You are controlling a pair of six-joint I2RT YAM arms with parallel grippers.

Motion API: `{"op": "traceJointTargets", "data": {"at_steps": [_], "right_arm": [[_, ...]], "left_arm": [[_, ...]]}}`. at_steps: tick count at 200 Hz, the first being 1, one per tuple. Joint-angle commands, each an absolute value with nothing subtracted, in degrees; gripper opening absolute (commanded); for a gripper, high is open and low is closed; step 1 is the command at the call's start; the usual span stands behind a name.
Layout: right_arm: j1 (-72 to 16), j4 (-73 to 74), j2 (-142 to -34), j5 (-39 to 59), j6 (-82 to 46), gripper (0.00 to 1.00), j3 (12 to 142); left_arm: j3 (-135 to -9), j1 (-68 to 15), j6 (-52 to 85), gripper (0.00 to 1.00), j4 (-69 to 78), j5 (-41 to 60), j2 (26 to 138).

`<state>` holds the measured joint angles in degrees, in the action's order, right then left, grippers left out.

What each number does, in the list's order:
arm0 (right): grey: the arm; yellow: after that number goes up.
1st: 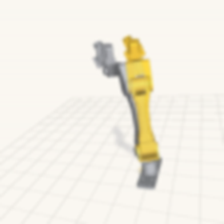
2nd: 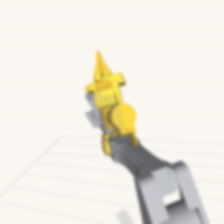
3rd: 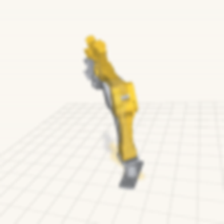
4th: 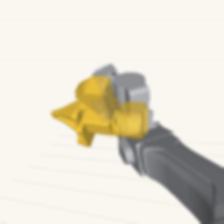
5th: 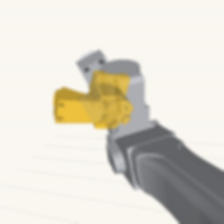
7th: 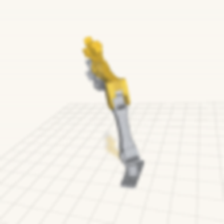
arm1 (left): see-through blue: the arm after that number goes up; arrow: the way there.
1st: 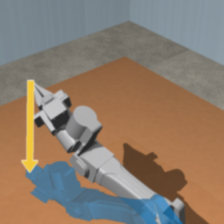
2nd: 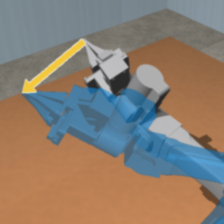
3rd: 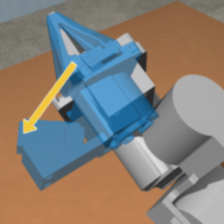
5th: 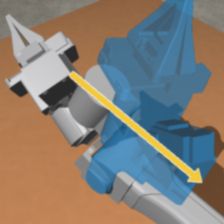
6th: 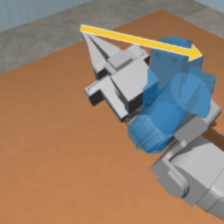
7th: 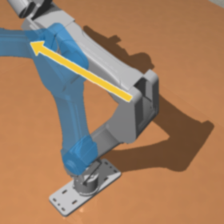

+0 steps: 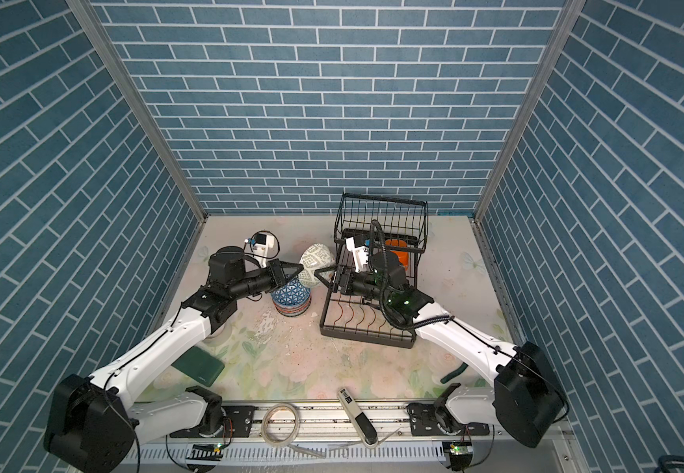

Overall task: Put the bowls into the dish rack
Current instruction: 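Grasp the red-diamond bowl with the right gripper beside the left gripper, then open and withdraw the left gripper while the right gripper carries the bowl to the rack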

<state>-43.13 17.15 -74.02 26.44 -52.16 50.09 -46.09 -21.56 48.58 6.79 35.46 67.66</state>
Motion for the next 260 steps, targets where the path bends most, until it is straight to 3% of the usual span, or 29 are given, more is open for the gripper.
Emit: {"op": "traceJointTargets", "data": {"at_steps": [1, 23, 92, 117, 171, 191, 260], "right_arm": [[-43.51, 15.16, -73.52, 24.4, -48.18, 0.54, 52.5], [-43.45, 13.29, -73.14, 23.11, -46.96, 0.53, 52.58], [-43.51, 5.25, -71.66, 17.71, -41.28, 0.5, 52.63], [-43.51, -1.32, -70.48, 13.75, -37.01, 0.49, 53.39], [-43.69, -14.73, -69.54, 5.38, -25.91, 0.48, 55.38], [-44.33, -18.43, -71.0, 2.68, -22.14, 0.47, 56.93], [-46.1, -27.01, -78.8, -9.65, -11.89, 0.48, 63.13]], "left_arm": [[-45.99, -21.31, 48.43, 0.03, 8.96, 36.38, 67.85], [-45.97, -21.29, 48.26, 0.12, 8.92, 36.65, 68.09], [-46.01, -21.26, 47.96, 0.54, 8.73, 36.75, 68.95], [-46.27, -21.33, 47.18, 0.63, 7.88, 36.58, 68.82], [-47.69, -21.25, 41.03, 0.85, -1.51, 32.21, 65.52], [-48.92, -21.36, 37.01, 0.99, -9.47, 27.14, 62.63], [-49.16, -21.2, 30.51, 1.0, -26.55, 11.62, 51.08]]}}
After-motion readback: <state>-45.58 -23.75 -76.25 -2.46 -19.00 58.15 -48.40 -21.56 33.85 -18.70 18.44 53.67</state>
